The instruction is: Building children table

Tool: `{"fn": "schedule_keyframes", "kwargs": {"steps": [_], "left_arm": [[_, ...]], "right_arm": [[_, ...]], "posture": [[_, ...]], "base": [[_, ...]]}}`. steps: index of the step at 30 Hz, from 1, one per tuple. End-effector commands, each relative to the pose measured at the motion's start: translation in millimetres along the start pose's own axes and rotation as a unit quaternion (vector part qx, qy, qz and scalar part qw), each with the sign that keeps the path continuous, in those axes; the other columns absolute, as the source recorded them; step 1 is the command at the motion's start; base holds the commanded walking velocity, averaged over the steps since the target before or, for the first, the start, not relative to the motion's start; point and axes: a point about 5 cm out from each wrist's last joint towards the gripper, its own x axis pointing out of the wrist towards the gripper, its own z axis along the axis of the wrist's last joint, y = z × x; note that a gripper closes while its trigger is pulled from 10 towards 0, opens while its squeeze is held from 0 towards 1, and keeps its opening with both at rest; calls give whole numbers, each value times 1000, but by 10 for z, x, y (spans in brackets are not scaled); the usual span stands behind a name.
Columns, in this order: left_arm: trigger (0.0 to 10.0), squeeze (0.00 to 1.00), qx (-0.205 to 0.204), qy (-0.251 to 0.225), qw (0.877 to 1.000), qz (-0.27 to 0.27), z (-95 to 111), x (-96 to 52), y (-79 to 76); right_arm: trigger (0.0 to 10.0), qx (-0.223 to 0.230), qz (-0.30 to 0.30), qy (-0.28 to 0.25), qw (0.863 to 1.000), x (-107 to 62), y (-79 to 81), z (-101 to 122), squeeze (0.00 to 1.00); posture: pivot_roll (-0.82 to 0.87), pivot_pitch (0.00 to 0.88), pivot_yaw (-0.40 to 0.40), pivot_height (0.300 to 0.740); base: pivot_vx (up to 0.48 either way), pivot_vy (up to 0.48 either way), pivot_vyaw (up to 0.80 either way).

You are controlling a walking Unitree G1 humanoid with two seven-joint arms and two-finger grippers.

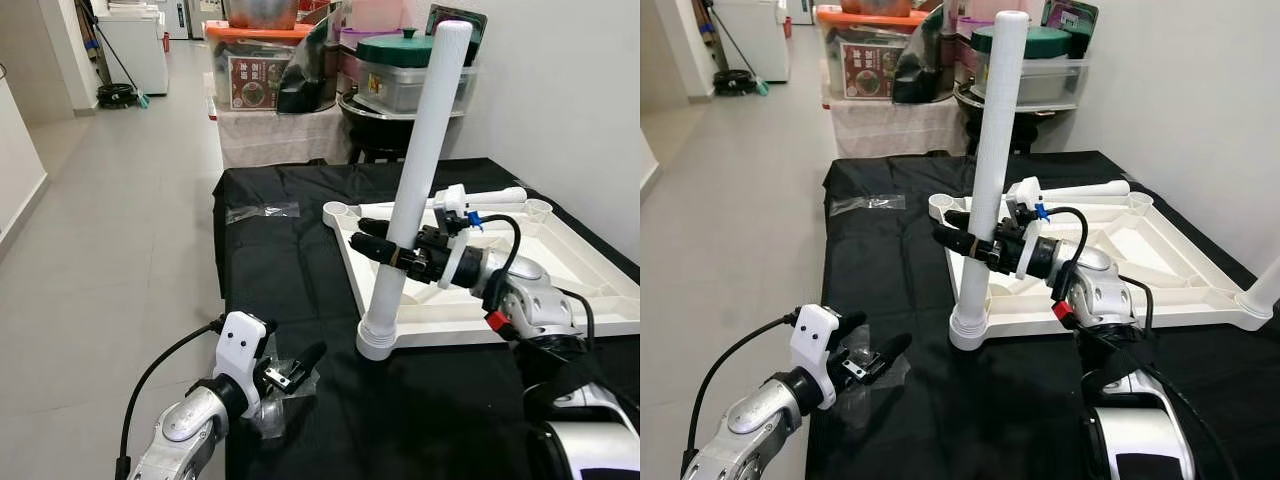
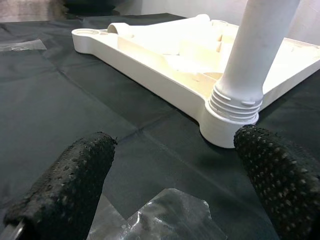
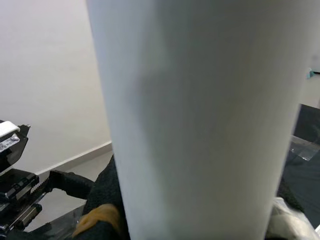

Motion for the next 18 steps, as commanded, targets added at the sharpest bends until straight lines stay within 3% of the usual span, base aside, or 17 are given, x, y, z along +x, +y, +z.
{"fn": "schedule_keyframes", "kwargs": {"steps": [1,4,6,7,10,12,13,16,18], "left_arm": [[10000,0,-3,3,1000,0,-14,-11,-9],[10000,0,-3,2,1000,-1,-8,-4,-10],[10000,0,-3,2,1000,-1,-8,-4,-10],[10000,0,-3,2,1000,0,-5,-9,2],[10000,0,-4,3,1000,0,-8,-12,5],[10000,0,-4,3,1000,-2,-12,-10,0],[10000,0,-4,3,1000,-2,-12,-10,0],[10000,0,-3,2,1000,-5,-6,13,-4],[10000,0,-2,2,1000,-5,-6,17,-4]], "right_arm": [[0,1,40,-4,999,7,114,-17,0],[0,-4,72,-17,997,-20,255,11,0],[0,-4,72,-17,997,-20,255,11,0],[0,-13,112,-41,993,2,463,76,0],[0,-17,131,-58,990,48,586,118,0],[0,-24,161,-83,983,156,815,181,0],[0,-24,161,-83,983,156,815,181,0],[0,-19,199,-106,974,337,1120,210,0],[0,-17,202,-108,973,382,1168,195,0]], "posture": [[94,0,-87,740],[94,0,-87,740],[94,0,-87,740],[89,0,-75,740],[85,0,-72,740],[83,0,-69,740],[83,0,-69,740],[80,0,-70,740],[80,0,-70,740]], "base": [[0,0,0],[0,0,0],[0,0,0],[0,0,0],[0,0,0],[0,0,0],[0,0,0],[0,0,0],[0,0,0]]}}
